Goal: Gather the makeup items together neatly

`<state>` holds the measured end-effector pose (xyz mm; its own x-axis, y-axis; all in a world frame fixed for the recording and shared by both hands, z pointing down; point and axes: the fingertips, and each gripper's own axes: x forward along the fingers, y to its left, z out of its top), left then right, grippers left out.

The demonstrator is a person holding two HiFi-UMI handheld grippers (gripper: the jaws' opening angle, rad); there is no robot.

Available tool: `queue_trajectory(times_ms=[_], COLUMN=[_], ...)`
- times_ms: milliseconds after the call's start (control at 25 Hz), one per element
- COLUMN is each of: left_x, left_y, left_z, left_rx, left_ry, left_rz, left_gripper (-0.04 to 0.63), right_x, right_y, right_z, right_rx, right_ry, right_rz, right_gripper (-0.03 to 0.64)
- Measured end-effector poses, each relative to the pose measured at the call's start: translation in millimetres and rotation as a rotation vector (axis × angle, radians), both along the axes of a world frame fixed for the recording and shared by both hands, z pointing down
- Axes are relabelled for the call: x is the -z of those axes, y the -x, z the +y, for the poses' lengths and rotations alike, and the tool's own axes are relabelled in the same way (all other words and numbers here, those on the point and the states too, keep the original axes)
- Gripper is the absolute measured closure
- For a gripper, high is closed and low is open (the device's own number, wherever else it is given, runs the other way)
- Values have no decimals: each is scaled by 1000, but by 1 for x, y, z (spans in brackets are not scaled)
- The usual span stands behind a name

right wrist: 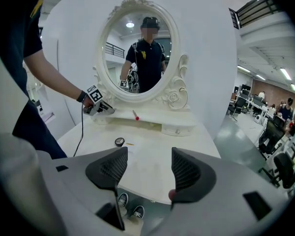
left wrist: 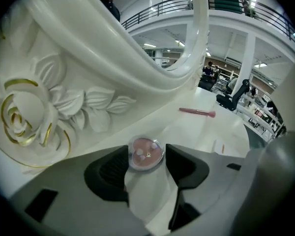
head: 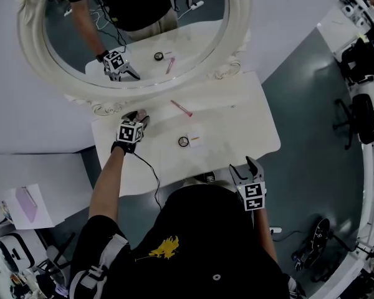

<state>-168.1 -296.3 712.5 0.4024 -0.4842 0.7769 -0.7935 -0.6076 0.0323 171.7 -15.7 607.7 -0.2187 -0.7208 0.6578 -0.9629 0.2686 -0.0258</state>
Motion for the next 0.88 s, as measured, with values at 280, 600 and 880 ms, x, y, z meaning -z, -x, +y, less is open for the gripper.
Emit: queue_trajectory(times_ms=[280, 600, 880], left_x=[2, 7, 13], left_y=[-4, -15, -58], left_z=[2, 10, 30], left_rx=[-45, -146, -305], left_ry=[-27, -44, -86], left_rz=[-44, -62, -44], left_gripper=[365, 367, 367], right_x=[4, 4, 4], right_y=[-1, -5, -8], right_z=[-1, 4, 3], right_rx=[24, 20, 23], right_ry=[-7, -6, -7], right_rz=[17, 20, 21], right_gripper=[328, 331, 336])
